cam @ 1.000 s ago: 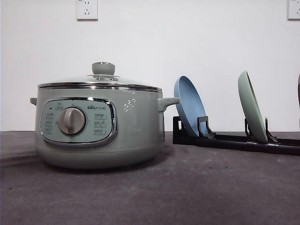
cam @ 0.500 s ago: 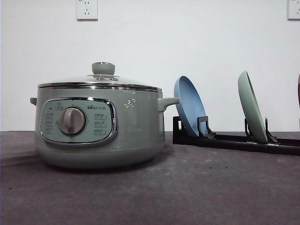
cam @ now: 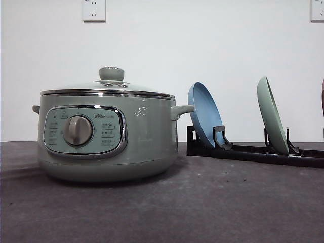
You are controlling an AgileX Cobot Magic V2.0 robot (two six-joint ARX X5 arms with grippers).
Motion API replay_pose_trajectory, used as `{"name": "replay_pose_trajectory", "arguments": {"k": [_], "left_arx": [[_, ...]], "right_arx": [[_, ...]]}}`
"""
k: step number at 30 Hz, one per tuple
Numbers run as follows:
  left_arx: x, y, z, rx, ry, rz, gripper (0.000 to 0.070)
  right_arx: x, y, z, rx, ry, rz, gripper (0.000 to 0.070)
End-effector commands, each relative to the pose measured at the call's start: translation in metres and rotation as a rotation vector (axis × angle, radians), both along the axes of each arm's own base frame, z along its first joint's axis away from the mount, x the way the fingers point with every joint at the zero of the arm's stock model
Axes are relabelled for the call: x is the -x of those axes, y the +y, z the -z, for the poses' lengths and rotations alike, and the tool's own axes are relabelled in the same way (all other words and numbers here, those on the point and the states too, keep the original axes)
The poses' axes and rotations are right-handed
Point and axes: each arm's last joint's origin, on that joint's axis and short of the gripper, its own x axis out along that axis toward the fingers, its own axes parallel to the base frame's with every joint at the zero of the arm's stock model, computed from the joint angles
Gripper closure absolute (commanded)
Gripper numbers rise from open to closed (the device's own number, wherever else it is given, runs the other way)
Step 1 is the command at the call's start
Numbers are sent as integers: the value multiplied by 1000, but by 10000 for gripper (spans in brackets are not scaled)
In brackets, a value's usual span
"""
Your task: Transfer potato from steamer to green plate
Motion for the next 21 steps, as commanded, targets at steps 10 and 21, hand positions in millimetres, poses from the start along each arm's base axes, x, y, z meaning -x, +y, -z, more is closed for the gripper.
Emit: {"name": "replay_pose_trajectory", "arguments": {"k": [10, 21], "left_arx": [[1, -1, -6, 0, -25, 12, 0], [1, 0, -4, -3, -2, 10, 0]], "right_arx": [[0, 0, -5, -4, -16, -2, 0], [-7, 2, -3, -74, 56, -26, 0]]}}
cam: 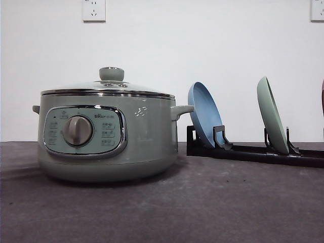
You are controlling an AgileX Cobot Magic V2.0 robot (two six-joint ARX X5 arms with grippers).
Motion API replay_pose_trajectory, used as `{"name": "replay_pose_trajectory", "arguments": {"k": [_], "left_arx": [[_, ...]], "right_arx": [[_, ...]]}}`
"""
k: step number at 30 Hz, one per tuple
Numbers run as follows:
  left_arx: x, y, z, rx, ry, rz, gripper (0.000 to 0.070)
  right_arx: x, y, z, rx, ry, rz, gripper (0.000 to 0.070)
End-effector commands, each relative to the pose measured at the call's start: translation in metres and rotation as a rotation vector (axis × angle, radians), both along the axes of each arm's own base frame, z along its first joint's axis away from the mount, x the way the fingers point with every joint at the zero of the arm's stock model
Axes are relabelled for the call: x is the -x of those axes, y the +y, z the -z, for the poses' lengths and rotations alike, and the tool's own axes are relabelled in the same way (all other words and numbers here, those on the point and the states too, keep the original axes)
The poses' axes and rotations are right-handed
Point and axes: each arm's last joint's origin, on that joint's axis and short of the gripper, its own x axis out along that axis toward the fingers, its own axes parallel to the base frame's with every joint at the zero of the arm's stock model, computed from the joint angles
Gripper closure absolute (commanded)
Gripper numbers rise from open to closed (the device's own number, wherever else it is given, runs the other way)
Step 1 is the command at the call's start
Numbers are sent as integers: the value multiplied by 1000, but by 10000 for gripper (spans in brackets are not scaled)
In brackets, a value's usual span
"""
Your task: Transfer potato from steamer to green plate
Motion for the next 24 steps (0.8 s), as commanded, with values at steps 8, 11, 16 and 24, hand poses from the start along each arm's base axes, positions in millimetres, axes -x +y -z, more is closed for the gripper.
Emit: {"name": "replay_pose_trajectory", "arguments": {"k": [8, 11, 16, 24], "left_arx": [[1, -1, -6, -1, -28, 12, 0], [1, -1, -6, -3, -31, 13, 0], [1, -1, -6, -4, -31, 14, 0], [1, -1, -6, -8, -34, 16, 0]], "right_arx": [[-56, 3, 10, -64, 220, 31, 4], [-84, 5, 18, -59, 282, 33, 4], [-136, 8, 34, -60, 338, 44, 5], [-209, 8, 51, -19, 368, 167, 6]]}}
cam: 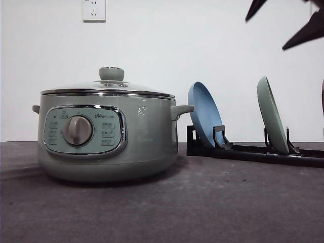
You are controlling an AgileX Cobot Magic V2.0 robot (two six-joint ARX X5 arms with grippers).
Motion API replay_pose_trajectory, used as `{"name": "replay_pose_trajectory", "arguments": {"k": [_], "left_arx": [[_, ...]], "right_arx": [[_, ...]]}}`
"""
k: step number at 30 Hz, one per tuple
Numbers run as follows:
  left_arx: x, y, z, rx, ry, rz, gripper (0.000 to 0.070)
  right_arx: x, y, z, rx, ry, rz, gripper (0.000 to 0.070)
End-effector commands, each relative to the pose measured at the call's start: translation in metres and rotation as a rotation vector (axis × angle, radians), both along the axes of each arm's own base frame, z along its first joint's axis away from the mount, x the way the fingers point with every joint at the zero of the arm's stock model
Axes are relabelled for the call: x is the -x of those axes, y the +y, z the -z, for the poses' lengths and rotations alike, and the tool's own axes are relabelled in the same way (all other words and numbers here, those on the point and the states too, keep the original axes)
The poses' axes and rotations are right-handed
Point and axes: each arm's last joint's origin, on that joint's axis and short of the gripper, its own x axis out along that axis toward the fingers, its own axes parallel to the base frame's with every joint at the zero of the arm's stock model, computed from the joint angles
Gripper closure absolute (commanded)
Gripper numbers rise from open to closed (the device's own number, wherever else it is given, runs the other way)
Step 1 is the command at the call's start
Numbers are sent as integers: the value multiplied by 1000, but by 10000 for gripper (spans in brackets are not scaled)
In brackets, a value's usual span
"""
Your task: Transfer potato from steamer to green plate
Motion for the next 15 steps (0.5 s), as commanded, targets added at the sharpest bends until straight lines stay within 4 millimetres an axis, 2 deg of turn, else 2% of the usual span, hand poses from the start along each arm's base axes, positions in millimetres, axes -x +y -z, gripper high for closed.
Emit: {"name": "replay_pose_trajectory", "arguments": {"k": [1, 6, 10, 15], "left_arx": [[0, -1, -6, -3, -32, 14, 0], [0, -2, -6, -5, -31, 23, 0], [0, -4, -6, -6, -30, 35, 0], [-1, -5, -5, -9, -23, 43, 0]], "right_arx": [[-17, 0, 1, 12, -4, 35, 6], [-54, 0, 16, 36, 15, 67, 7], [-75, 0, 30, 68, 20, 110, 10], [-92, -4, 43, 69, 22, 172, 108]]}}
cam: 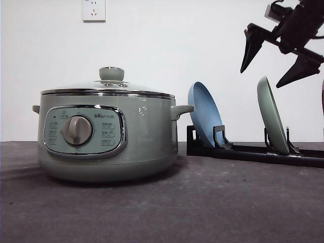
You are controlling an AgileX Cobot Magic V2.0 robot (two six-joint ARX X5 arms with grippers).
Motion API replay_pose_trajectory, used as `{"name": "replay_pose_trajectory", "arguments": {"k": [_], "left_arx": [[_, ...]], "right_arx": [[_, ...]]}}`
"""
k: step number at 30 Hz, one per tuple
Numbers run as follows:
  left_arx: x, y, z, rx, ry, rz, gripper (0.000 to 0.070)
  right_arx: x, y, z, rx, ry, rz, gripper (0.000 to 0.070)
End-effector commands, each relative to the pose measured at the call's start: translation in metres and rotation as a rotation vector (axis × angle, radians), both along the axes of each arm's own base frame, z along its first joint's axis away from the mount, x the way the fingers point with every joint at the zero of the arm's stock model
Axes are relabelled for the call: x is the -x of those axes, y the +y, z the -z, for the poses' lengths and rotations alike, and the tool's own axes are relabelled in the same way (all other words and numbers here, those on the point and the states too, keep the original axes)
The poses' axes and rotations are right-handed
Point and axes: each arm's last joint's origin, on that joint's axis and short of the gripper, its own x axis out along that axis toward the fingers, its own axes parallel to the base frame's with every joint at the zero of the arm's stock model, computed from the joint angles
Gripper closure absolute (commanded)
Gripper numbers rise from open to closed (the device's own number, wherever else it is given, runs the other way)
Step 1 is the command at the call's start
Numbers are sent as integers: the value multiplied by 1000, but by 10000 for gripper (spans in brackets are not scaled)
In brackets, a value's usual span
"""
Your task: Transfer potato from steamer to green plate
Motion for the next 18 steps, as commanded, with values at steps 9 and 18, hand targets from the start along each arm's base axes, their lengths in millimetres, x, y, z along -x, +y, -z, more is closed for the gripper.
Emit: {"name": "replay_pose_trajectory", "arguments": {"k": [9, 18], "left_arx": [[0, -2, -5, -10, -32, 23, 0], [0, -2, -5, -11, -29, 23, 0]], "right_arx": [[-16, -4, 3, -58, -24, 42, 332], [-16, -6, 3, -74, -19, 40, 655]]}}
